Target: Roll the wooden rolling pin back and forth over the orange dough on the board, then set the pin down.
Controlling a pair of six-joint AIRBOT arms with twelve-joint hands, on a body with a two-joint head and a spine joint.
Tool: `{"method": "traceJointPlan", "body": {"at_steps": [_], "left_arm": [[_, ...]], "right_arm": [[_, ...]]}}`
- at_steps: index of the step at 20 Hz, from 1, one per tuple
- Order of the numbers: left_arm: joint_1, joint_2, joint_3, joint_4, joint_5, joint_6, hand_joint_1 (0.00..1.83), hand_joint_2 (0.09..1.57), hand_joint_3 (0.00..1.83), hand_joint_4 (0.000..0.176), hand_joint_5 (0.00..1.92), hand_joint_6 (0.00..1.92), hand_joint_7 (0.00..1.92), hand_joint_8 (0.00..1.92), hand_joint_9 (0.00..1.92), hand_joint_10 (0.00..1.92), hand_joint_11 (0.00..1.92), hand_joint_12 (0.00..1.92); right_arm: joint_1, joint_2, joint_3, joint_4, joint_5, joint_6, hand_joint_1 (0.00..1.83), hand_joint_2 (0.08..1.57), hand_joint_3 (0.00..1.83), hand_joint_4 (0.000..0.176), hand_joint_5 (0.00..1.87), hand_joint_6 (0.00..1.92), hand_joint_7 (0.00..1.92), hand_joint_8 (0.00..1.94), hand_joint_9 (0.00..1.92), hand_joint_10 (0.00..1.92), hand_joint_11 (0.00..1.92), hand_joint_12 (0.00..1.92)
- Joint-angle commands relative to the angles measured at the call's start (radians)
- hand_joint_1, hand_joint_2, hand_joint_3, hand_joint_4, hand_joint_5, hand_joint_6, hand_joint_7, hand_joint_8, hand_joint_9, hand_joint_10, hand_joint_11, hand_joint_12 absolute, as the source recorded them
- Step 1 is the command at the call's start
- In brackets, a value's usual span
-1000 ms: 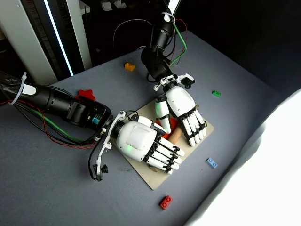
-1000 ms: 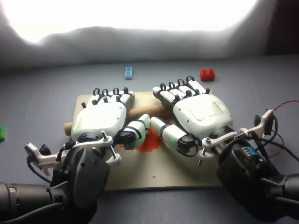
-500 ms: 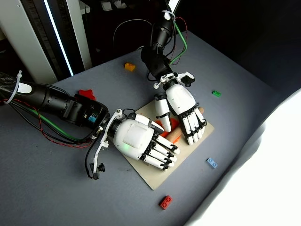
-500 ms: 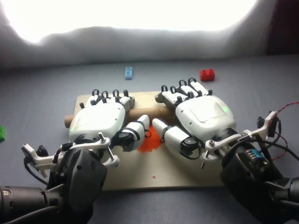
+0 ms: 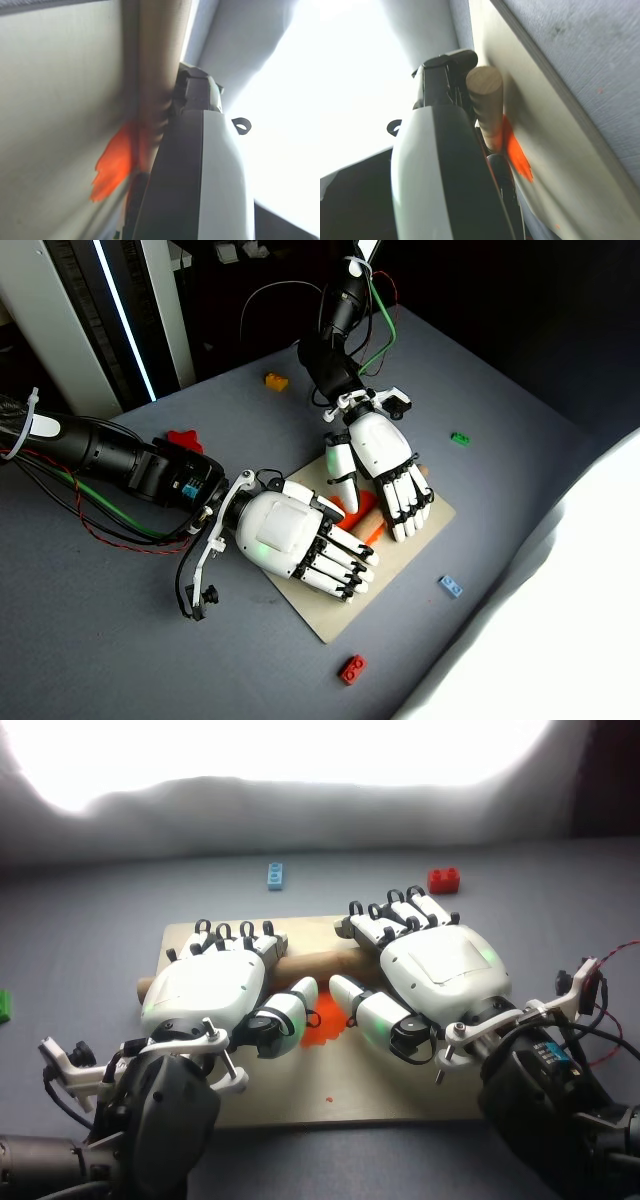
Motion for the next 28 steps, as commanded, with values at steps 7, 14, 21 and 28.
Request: {"method": "traceJointPlan", "body": {"at_steps": [7,14,21,28], "left_arm": [[0.044,0.0,-0.016,0.08,-0.11,-0.059,0.0,1.56,0.0,0.0,0.33,0.0,0.39,0.0,0.36,0.0,0.0,0.71],[0.083,0.001,-0.055,0.119,-0.163,-0.067,0.0,1.55,0.0,0.0,0.3,0.01,0.39,0.0,0.37,0.0,0.0,0.67],[0.101,0.004,-0.085,0.148,-0.193,-0.069,0.0,1.56,0.0,0.0,0.34,0.0,0.41,0.0,0.37,0.0,0.0,0.69],[0.114,0.013,-0.108,0.169,-0.201,-0.074,0.0,1.56,0.0,0.0,0.31,0.0,0.38,0.0,0.34,0.0,0.0,0.64]], "right_arm": [[-0.016,0.012,-0.023,-0.05,0.098,-0.007,0.0,1.57,0.01,0.0,0.16,0.54,0.4,0.0,0.1,0.57,0.0,1.07],[-0.023,0.014,-0.035,-0.051,0.103,-0.015,0.0,1.57,0.02,0.0,0.14,0.55,0.4,0.0,0.09,0.58,0.0,1.05],[-0.044,0.024,-0.062,-0.062,0.115,-0.027,0.0,1.57,0.01,0.0,0.17,0.57,0.44,0.01,0.12,0.6,0.0,1.11],[-0.063,0.045,-0.099,-0.081,0.129,-0.032,0.0,1.57,0.01,0.0,0.17,0.58,0.45,0.01,0.13,0.6,0.0,1.13]]}}
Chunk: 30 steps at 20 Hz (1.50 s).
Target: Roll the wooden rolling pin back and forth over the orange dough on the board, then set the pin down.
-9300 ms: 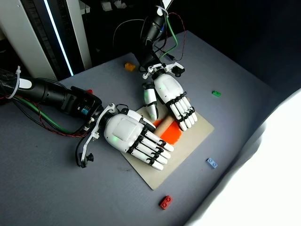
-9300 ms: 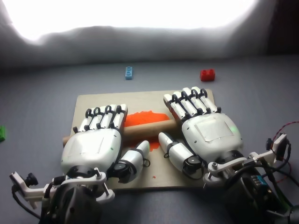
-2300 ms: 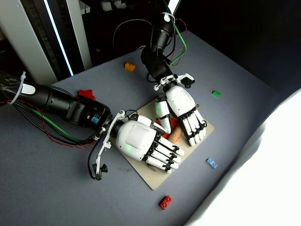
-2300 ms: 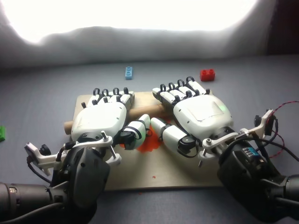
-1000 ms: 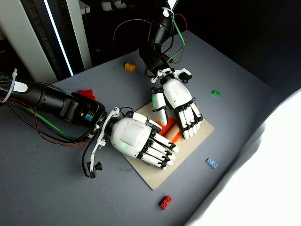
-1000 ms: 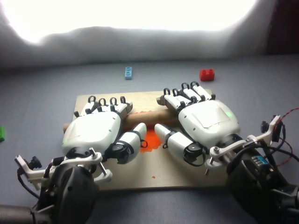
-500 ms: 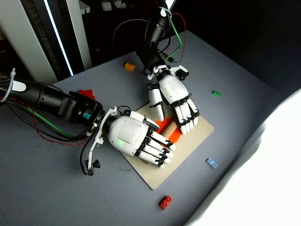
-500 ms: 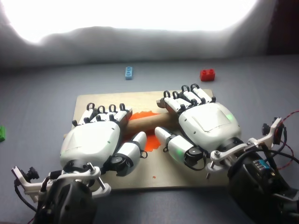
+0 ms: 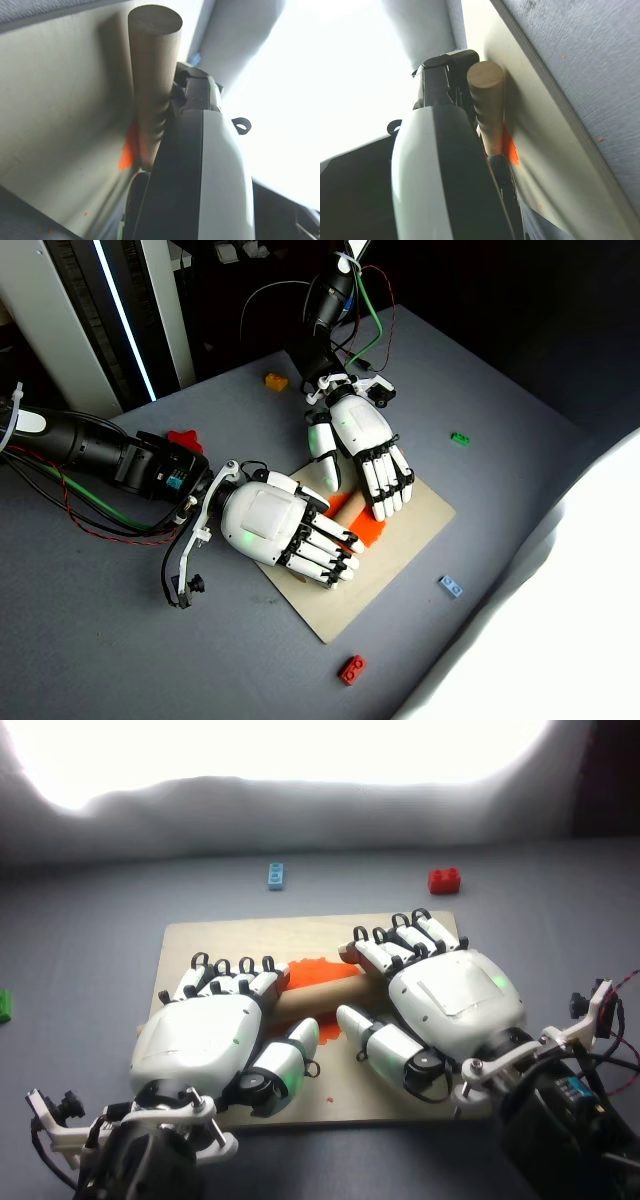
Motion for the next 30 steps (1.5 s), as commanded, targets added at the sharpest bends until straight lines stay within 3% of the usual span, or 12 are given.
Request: {"method": "traceJointPlan", "body": {"at_steps": [1,9,16,25,30], "left_arm": [[0.009,0.005,-0.004,0.046,-0.047,-0.002,0.0,1.56,0.0,0.0,0.32,0.0,0.38,0.0,0.34,0.0,0.0,0.64],[0.017,0.019,-0.029,0.057,-0.05,-0.008,0.0,1.56,0.0,0.0,0.33,0.01,0.37,0.0,0.34,0.0,0.0,0.7],[0.022,0.037,-0.05,0.062,-0.053,-0.008,0.0,1.56,0.0,0.0,0.3,0.0,0.34,0.0,0.31,0.0,0.0,0.62],[0.032,0.072,-0.082,0.074,-0.053,-0.008,0.0,1.55,0.0,0.0,0.29,0.0,0.33,0.0,0.31,0.0,0.0,0.6],[0.043,0.082,-0.106,0.082,-0.053,-0.008,0.0,1.56,0.0,0.0,0.32,0.0,0.37,0.0,0.34,0.0,0.0,0.67]], "right_arm": [[-0.005,0.004,-0.006,-0.042,0.076,-0.004,0.0,1.57,0.01,0.0,0.18,0.59,0.46,0.02,0.14,0.6,0.0,1.15],[-0.034,0.035,-0.044,-0.068,0.087,-0.009,0.0,1.57,0.02,0.0,0.18,0.59,0.44,0.01,0.13,0.6,0.0,1.13],[-0.039,0.054,-0.076,-0.069,0.094,-0.016,0.0,1.57,0.01,0.0,0.17,0.59,0.44,0.01,0.14,0.61,0.0,1.18],[-0.05,0.069,-0.129,-0.069,0.111,-0.04,0.0,1.57,0.01,0.0,0.14,0.56,0.42,0.0,0.11,0.6,0.0,1.11],[-0.052,0.071,-0.142,-0.069,0.117,-0.046,0.0,1.57,0.02,0.0,0.16,0.58,0.44,0.01,0.13,0.6,0.0,1.14]]}}
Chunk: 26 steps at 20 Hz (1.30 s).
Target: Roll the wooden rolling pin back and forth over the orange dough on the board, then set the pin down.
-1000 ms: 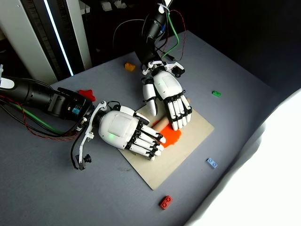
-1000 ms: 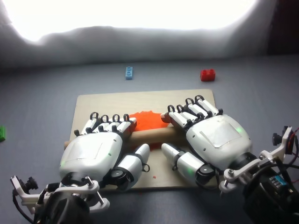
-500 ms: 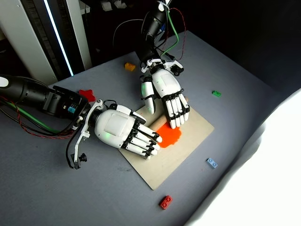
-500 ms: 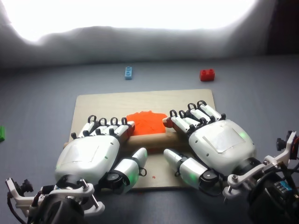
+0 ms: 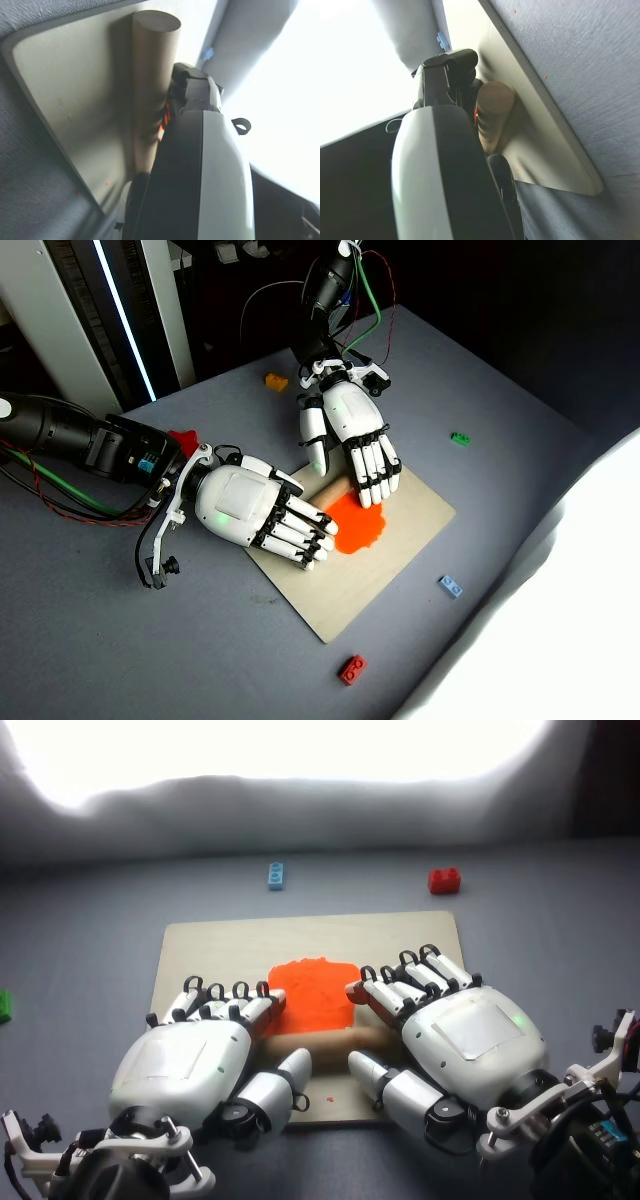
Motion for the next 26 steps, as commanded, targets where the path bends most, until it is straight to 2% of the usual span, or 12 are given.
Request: {"method": "traceJointPlan", "body": {"at_steps": [1,4,5,13,22,23,26], "left_arm": [[0.004,0.007,-0.006,0.058,-0.072,-0.002,0.0,1.56,0.0,0.0,0.31,0.0,0.36,0.0,0.33,0.0,0.0,0.67],[0.01,0.01,-0.013,0.059,-0.072,-0.002,0.0,1.55,0.0,0.0,0.3,0.0,0.34,0.0,0.31,0.0,0.0,0.64],[0.013,0.01,-0.013,0.059,-0.072,-0.002,0.0,1.56,0.0,0.0,0.31,0.01,0.36,0.01,0.33,0.01,0.0,0.64],[0.039,0.007,-0.016,0.059,-0.079,0.0,0.0,1.56,0.0,0.0,0.33,0.01,0.41,0.01,0.37,0.02,0.0,0.68],[0.024,0.005,-0.008,0.059,-0.078,0.005,0.0,1.56,0.0,0.0,0.32,0.0,0.4,0.0,0.37,0.0,0.0,0.65],[0.017,0.006,-0.008,0.059,-0.073,0.009,0.0,1.56,0.0,0.0,0.32,0.0,0.41,0.0,0.37,0.01,0.0,0.65],[-0.006,0.013,-0.008,0.061,-0.05,0.025,0.0,1.56,0.0,0.0,0.31,0.0,0.39,0.0,0.36,0.0,0.0,0.62]], "right_arm": [[-0.001,0.004,-0.008,-0.055,0.098,-0.002,0.0,1.57,0.01,0.0,0.16,0.58,0.44,0.01,0.12,0.6,0.0,1.12],[-0.003,0.008,-0.017,-0.055,0.101,-0.005,0.0,1.57,0.02,0.0,0.16,0.58,0.43,0.0,0.11,0.59,0.0,1.11],[-0.004,0.009,-0.02,-0.056,0.102,-0.006,0.0,1.57,0.02,0.0,0.17,0.59,0.45,0.01,0.14,0.6,0.0,1.18],[-0.009,0.014,-0.028,-0.065,0.106,-0.007,0.0,1.57,0.02,0.0,0.17,0.59,0.43,0.0,0.12,0.6,0.0,1.15],[0.011,0.038,-0.028,-0.064,0.118,-0.006,0.0,1.57,0.01,0.0,0.16,0.58,0.43,0.0,0.12,0.59,0.0,1.16],[0.018,0.041,-0.028,-0.064,0.126,-0.006,0.0,1.57,0.01,0.0,0.14,0.57,0.41,0.0,0.09,0.58,0.0,1.09],[0.036,0.052,-0.036,-0.064,0.133,-0.006,0.0,1.57,0.01,0.0,0.14,0.56,0.4,0.0,0.08,0.57,0.0,1.07]]}}
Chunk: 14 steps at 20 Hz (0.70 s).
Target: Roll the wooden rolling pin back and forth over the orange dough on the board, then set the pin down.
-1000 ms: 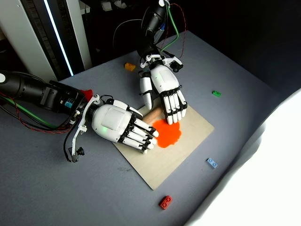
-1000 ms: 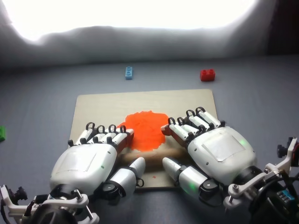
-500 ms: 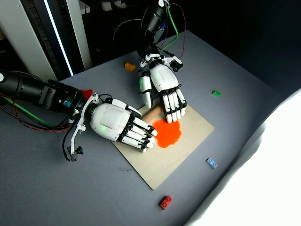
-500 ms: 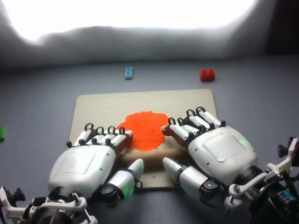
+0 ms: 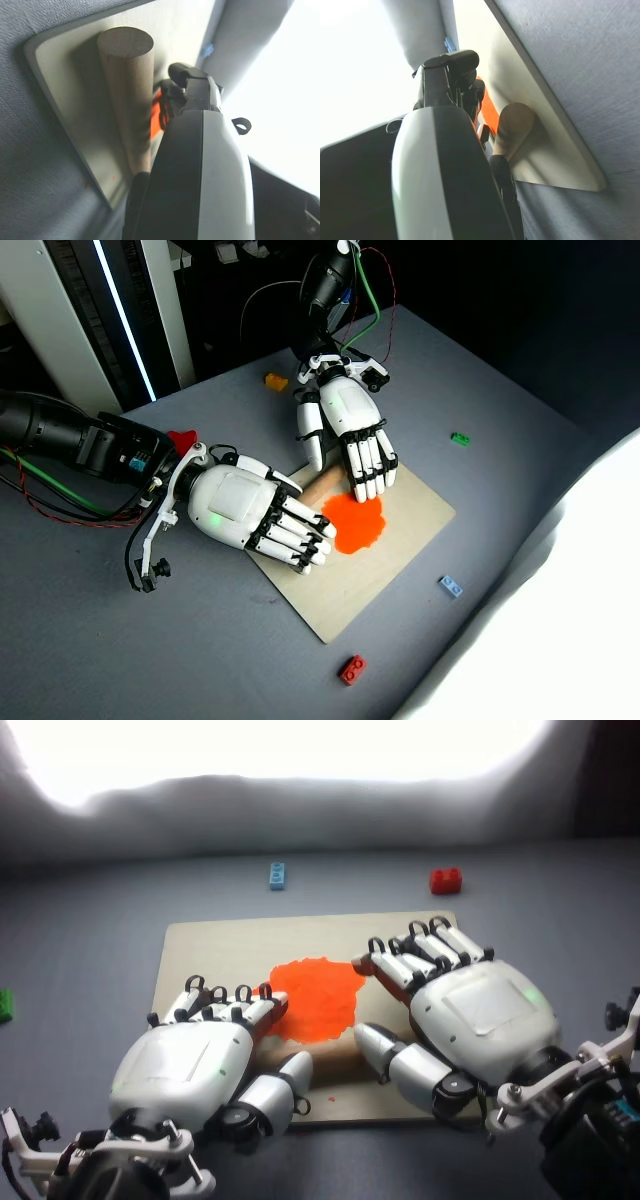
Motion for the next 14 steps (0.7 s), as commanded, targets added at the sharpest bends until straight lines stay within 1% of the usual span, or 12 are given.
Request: {"method": "traceJointPlan", "body": {"at_steps": [1,2,5,7,10,12,13,14], "left_arm": [[-0.01,0.008,0.003,0.052,-0.044,0.004,0.0,1.56,0.0,0.0,0.32,0.0,0.4,0.0,0.37,0.0,0.0,0.64],[-0.024,0.014,0.002,0.053,-0.033,0.012,0.0,1.56,0.0,0.0,0.32,0.0,0.39,0.0,0.37,0.0,0.0,0.64],[-0.059,0.041,-0.005,0.053,0.007,0.037,0.0,1.56,0.0,0.0,0.32,0.0,0.41,0.0,0.38,0.0,0.0,0.67],[-0.09,0.065,-0.012,0.053,0.052,0.064,0.0,1.56,0.0,0.0,0.33,0.0,0.4,0.0,0.37,0.0,0.0,0.67],[-0.155,0.117,-0.022,0.052,0.155,0.115,0.0,1.56,0.0,0.0,0.34,0.01,0.41,0.0,0.38,0.0,0.0,0.71],[-0.201,0.154,-0.03,0.052,0.228,0.158,0.0,1.56,0.0,0.0,0.34,0.0,0.41,0.0,0.38,0.0,0.0,0.71],[-0.225,0.174,-0.034,0.044,0.274,0.192,0.0,1.56,0.0,0.0,0.33,0.0,0.4,0.0,0.36,0.0,0.0,0.68],[-0.265,0.204,-0.044,0.02,0.337,0.261,0.0,1.56,0.0,0.0,0.31,0.0,0.39,0.0,0.35,0.0,0.0,0.65]], "right_arm": [[0.01,0.01,-0.005,-0.054,0.107,0.0,0.0,1.57,0.01,0.0,0.15,0.57,0.41,0.01,0.09,0.57,0.0,1.07],[0.014,0.023,-0.018,-0.054,0.107,0.0,0.0,1.57,0.01,0.0,0.16,0.57,0.42,0.01,0.1,0.57,0.0,1.1],[0.022,0.05,-0.046,-0.054,0.118,-0.001,0.0,1.57,0.01,0.0,0.15,0.56,0.41,0.0,0.1,0.57,0.0,1.1],[0.026,0.075,-0.066,-0.054,0.128,-0.001,0.0,1.57,0.01,0.0,0.16,0.56,0.41,0.0,0.1,0.57,0.0,1.1],[0.032,0.135,-0.108,-0.054,0.152,0.0,0.0,1.57,0.01,0.0,0.14,0.55,0.4,0.0,0.09,0.56,0.0,1.08],[0.033,0.175,-0.136,-0.054,0.17,0.0,0.0,1.57,0.01,0.0,0.15,0.55,0.41,0.01,0.1,0.56,0.0,1.08],[0.034,0.196,-0.151,-0.054,0.179,0.0,0.0,1.57,0.01,0.0,0.15,0.55,0.41,0.01,0.1,0.56,0.0,1.08],[0.035,0.227,-0.176,-0.054,0.193,0.0,0.0,1.57,0.01,0.0,0.16,0.56,0.41,0.01,0.1,0.57,0.0,1.11]]}}
